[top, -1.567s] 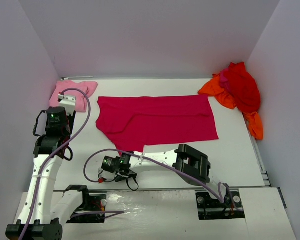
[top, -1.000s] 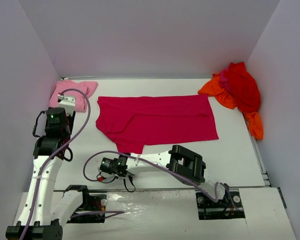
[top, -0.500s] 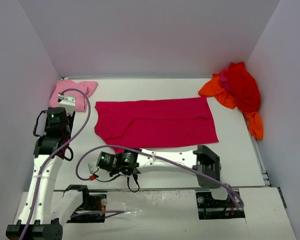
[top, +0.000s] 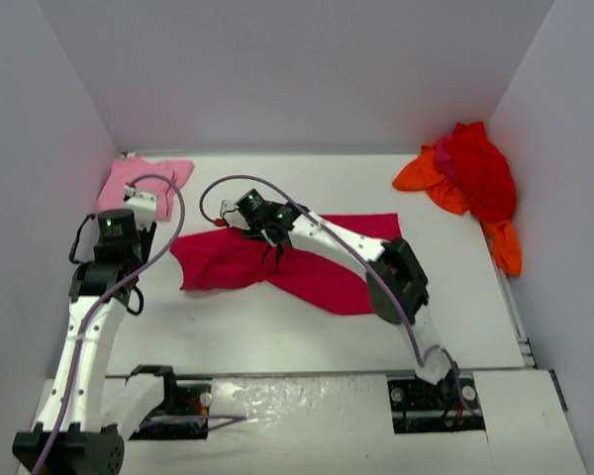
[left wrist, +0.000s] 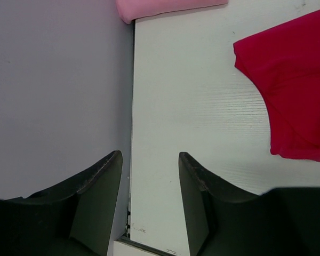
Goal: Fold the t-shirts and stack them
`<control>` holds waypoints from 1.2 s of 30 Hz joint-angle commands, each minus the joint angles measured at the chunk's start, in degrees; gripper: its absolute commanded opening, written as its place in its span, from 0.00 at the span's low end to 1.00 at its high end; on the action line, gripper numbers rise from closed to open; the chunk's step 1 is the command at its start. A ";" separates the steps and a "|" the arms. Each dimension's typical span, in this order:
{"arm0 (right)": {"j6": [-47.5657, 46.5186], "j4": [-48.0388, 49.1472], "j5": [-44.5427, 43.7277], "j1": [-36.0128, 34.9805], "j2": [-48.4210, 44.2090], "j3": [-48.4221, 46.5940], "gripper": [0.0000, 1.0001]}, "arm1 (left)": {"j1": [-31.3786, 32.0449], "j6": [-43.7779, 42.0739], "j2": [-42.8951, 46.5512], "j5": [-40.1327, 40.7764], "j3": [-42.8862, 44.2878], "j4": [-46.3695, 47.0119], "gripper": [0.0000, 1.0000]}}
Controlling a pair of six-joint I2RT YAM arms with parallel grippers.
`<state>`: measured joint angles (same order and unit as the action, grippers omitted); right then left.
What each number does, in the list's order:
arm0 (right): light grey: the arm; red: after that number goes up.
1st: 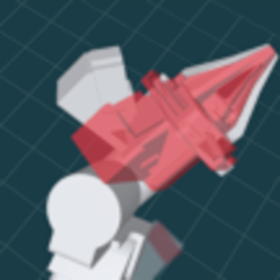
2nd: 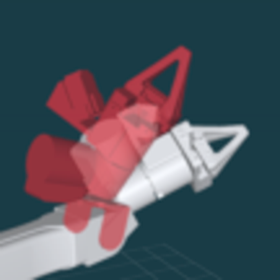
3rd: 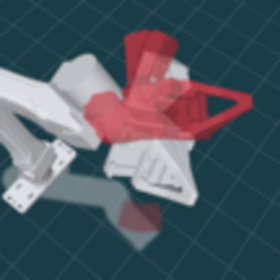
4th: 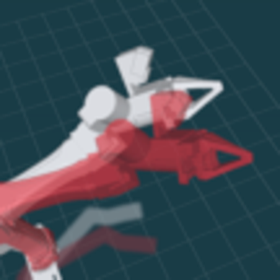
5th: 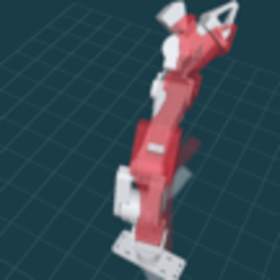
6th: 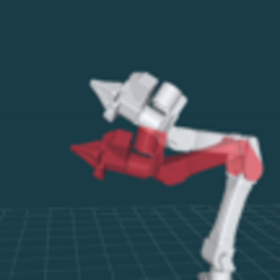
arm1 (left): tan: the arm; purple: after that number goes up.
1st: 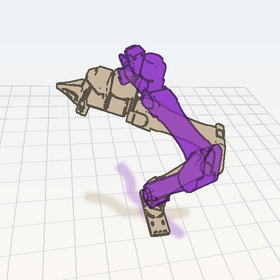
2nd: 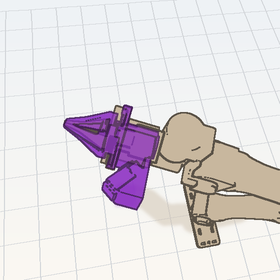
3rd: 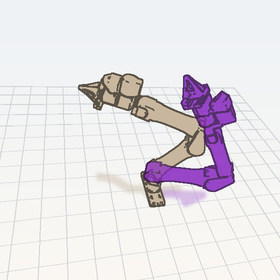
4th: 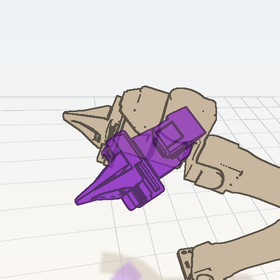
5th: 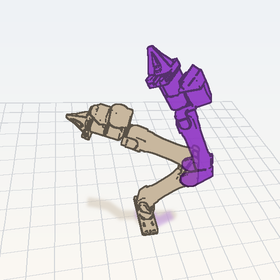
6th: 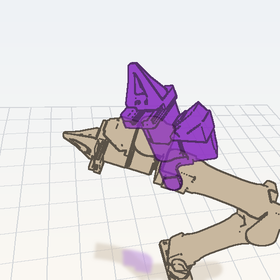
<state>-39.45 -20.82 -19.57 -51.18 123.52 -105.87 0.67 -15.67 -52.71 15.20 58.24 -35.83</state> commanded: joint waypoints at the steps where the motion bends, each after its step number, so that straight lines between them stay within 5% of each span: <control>1: 0.50 4.07 -2.95 -0.38 2.23 3.33 0.62 | -0.32 -0.88 -0.23 -2.48 3.74 0.52 0.44; 5: 0.58 5.92 -4.98 0.01 0.38 5.52 0.69 | -0.40 -1.35 -1.12 -4.66 3.72 0.75 0.44; 12: 2.12 6.76 -9.08 2.62 -12.26 11.68 0.67 | -0.32 -3.83 -9.16 -10.45 9.81 0.18 0.47; 19: 2.90 5.81 -9.14 6.00 -27.51 22.93 0.66 | 0.83 -3.01 -28.43 -24.14 28.45 -5.19 0.41; 24: 3.30 4.48 -4.37 9.73 -39.17 33.43 0.67 | 8.56 -7.41 -44.62 -26.11 40.27 -10.72 0.38; 36: 9.08 1.24 6.51 22.09 -49.11 42.26 0.59 | 13.55 -8.41 -75.26 -39.98 73.19 -25.48 0.37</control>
<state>-34.07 -19.31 -18.89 -31.66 78.29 -64.52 15.37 -23.14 -124.90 -18.39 119.98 -54.23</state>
